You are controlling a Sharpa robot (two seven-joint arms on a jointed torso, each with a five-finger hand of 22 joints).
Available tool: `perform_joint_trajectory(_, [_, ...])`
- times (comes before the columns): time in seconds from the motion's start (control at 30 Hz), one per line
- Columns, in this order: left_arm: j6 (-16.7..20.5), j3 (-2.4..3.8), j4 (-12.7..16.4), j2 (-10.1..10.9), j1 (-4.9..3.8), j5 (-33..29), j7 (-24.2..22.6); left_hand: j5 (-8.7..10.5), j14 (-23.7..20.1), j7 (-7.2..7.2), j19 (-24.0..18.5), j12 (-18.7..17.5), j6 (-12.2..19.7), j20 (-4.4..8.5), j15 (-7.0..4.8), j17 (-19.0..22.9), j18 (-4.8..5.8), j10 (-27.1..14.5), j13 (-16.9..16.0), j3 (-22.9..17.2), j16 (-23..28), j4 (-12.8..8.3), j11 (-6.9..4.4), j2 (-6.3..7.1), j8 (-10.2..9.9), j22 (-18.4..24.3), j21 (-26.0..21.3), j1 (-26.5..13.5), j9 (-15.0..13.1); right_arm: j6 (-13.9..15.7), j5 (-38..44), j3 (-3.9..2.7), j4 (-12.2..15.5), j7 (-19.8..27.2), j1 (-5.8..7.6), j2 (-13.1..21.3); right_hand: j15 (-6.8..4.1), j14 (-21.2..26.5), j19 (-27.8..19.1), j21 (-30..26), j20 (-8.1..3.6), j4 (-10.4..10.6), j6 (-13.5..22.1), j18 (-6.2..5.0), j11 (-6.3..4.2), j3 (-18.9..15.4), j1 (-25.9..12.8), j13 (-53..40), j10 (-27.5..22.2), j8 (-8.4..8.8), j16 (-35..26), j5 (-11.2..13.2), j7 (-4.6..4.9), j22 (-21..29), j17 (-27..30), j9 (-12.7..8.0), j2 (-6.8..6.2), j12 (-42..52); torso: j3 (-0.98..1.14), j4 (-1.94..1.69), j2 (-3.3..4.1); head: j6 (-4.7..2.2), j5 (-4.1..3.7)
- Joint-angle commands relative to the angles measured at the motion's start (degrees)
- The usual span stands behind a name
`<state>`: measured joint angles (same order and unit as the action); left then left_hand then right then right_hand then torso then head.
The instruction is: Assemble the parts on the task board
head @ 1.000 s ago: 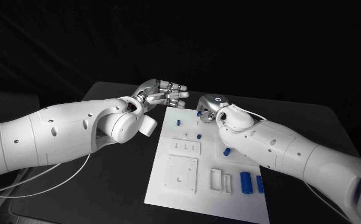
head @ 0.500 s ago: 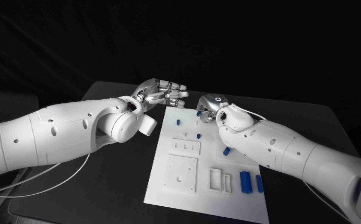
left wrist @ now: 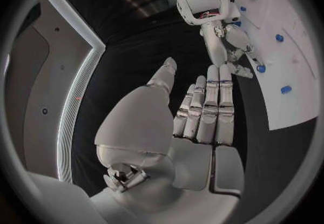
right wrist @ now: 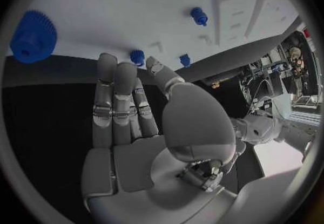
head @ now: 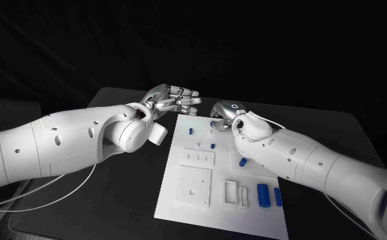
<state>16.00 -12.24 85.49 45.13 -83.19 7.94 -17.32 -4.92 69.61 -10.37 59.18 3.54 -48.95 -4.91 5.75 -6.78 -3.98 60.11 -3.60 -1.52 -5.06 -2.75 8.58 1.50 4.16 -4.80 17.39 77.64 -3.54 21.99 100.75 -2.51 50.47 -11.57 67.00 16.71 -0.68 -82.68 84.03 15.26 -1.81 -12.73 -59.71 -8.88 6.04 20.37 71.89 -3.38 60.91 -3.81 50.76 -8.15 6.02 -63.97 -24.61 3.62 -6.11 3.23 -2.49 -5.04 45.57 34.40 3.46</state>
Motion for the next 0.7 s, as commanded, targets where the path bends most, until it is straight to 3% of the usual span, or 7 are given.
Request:
perform_joint_trajectory(0.03, [-0.4,0.04,-0.08,-0.16,-0.12,0.21,-0.49,-0.17,0.16,0.02,-0.24,-0.12,0.48,-0.1,0.24,0.07,-0.55,-0.49,0.02,-0.2,-0.15,-0.17,0.07,0.02,0.14,0.06,0.13,0.05,-0.03,2.29,-1.45,-0.01,0.03,1.07,-0.02,0.13,0.42,0.13,1.77,-0.42,0.4,0.17,0.23,-0.43,0.01,-0.69,0.52,0.06,-0.36,0.28,-0.27,0.29,0.06,0.24,0.1,-0.08,0.05,0.1,-0.01,-0.03,-0.02,0.05,-0.09])
perform_joint_trajectory(0.2, [-0.47,0.04,-0.32,-0.18,-0.11,0.21,-0.53,-0.17,0.16,0.02,-0.24,-0.12,0.48,-0.1,0.24,0.07,-0.55,-0.49,0.02,-0.2,-0.15,-0.17,0.07,0.02,0.14,0.06,0.13,0.05,-0.03,4.94,-3.62,-0.03,1.4,1.33,-0.01,1.47,0.29,0.14,1.87,-0.54,0.3,0.7,1.07,-0.48,-0.07,-1.33,0.43,0.05,-0.11,0.27,-0.4,-0.08,0.11,0.6,0.2,-0.07,-0.37,0.11,-0.04,-0.08,0.0,0.06,-0.35])
perform_joint_trajectory(0.3, [-0.46,0.03,-0.57,-0.08,-0.11,0.2,-0.56,-0.21,0.13,0.01,-0.26,-0.11,0.44,-0.13,0.26,0.07,-0.58,-0.59,0.02,-0.35,-0.14,-0.11,0.09,0.08,0.19,0.06,0.12,0.12,-0.04,5.88,-4.97,-0.35,3.13,1.55,0.02,3.02,0.11,0.18,1.86,-0.61,0.17,0.9,0.75,-0.45,-0.25,-1.5,0.39,0.05,0.62,0.26,-0.54,-0.3,0.65,0.79,0.26,-0.07,-0.41,0.1,-0.05,0.24,-0.1,-0.12,-0.62])
perform_joint_trajectory(0.43, [-0.38,0.02,-0.76,0.19,-0.11,0.2,-0.58,-0.23,0.15,0.06,-0.25,-0.11,0.15,-0.13,0.24,0.07,-0.59,-0.45,0.01,-0.38,-0.15,-0.09,0.05,0.09,0.26,0.06,0.12,0.11,-0.05,7.2,-5.97,-1.67,6.96,1.73,0.21,6.12,-0.41,0.01,1.85,-0.53,-0.26,0.69,-0.05,0.08,-1.15,-0.75,-0.46,0.02,4.94,0.24,-0.59,-0.32,1.44,0.9,0.21,-0.04,-0.48,-0.04,-0.07,0.75,-0.21,-0.38,-1.66])
perform_joint_trajectory(0.53, [-0.45,-0.05,-0.51,0.64,-0.11,0.19,-0.52,-0.18,0.31,0.1,-0.1,-0.11,-0.14,-0.07,0.15,0.04,-0.61,-0.13,0.01,-0.37,-0.24,-0.1,-0.04,0.0,0.32,0.03,0.2,0.1,-0.08,7.43,-6.19,-2.68,10.52,1.68,0.4,9.15,-2.05,0.19,1.62,-0.28,-1.63,0.09,-0.62,1.43,-3.57,0.44,-0.76,-0.64,13.77,0.17,-0.49,-0.11,0.77,0.52,-0.21,0.1,-0.97,0.83,-0.02,1.29,-0.41,-0.63,-2.23])
perform_joint_trajectory(0.63, [-0.51,-0.19,-0.44,1.11,-0.1,0.19,-0.61,-0.15,0.28,0.17,-0.11,-0.12,-0.51,-0.03,0.11,0.06,-0.57,0.57,0.02,-0.28,-0.22,-0.15,-0.19,-0.08,0.35,0.03,0.2,0.09,-0.08,6.22,-6.87,-4.24,14.27,1.71,0.52,12.88,-3.08,0.4,1.17,-0.44,-3.02,0.52,-1.36,3.2,-4.97,-2.7,-0.31,-1.77,17.04,0.18,-0.81,-0.89,0.24,0.24,-0.57,0.2,-1.08,3.72,0.21,2.06,-0.82,-0.67,-2.53])
perform_joint_trajectory(0.7, [-0.59,-0.24,-0.57,1.22,-0.08,0.19,-0.7,-0.19,0.27,0.22,-0.15,-0.12,-0.7,0.01,0.08,0.08,-0.51,1.09,0.02,-0.19,-0.2,-0.2,-0.31,-0.18,0.34,0.05,0.17,0.05,-0.09,4.72,-7.55,-5.1,15.78,1.84,0.55,14.74,-3.5,0.56,0.97,-0.66,-3.48,0.87,-1.58,3.85,-5.71,-5.14,-0.13,-3.67,18.61,0.11,-1.1,-1.8,-0.07,0.21,-0.73,0.23,-1.21,6.81,0.34,2.32,-1.01,-0.6,-2.56])
